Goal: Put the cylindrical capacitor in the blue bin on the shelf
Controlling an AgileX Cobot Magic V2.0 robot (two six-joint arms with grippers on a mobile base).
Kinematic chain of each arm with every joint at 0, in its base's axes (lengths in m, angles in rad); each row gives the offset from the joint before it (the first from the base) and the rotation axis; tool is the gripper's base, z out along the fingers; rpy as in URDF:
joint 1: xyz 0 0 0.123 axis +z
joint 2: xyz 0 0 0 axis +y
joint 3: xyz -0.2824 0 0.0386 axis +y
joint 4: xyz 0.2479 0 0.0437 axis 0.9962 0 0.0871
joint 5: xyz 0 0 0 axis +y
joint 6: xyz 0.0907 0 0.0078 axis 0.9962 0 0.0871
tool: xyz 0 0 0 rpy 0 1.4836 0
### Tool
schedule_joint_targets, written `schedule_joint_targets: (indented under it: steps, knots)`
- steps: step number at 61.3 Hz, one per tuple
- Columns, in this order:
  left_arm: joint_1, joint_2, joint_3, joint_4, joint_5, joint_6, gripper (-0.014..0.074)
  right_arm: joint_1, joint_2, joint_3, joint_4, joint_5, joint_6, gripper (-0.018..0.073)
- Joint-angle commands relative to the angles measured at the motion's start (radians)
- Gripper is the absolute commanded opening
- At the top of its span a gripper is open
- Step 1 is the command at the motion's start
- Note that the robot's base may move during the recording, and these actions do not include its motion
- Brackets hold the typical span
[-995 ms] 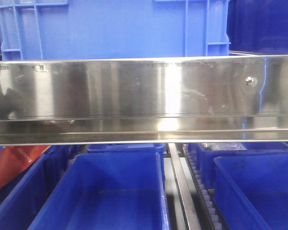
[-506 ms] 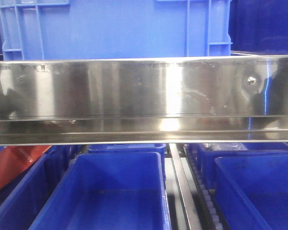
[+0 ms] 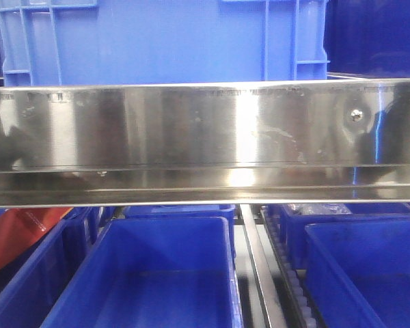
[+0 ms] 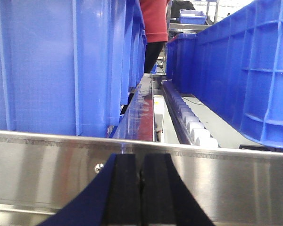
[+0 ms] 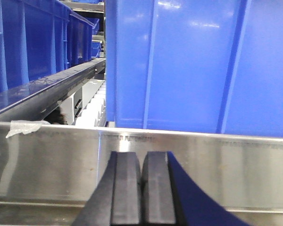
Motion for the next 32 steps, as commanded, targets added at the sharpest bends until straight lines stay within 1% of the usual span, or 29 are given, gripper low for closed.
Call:
schedule_joint_targets:
  steps: [1,32]
  knots:
    - [0.001,-0.005,-0.002,-0.005,-0.019,-0.005,-0.0111,-0.001,-0.004,0.003,-0.007,-0.012,0.001,-0.0162]
    - [0.001,-0.005,-0.002,-0.005,-0.019,-0.005,-0.0111,-0.001,-0.004,0.003,-0.007,-0.012,0.001,-0.0162]
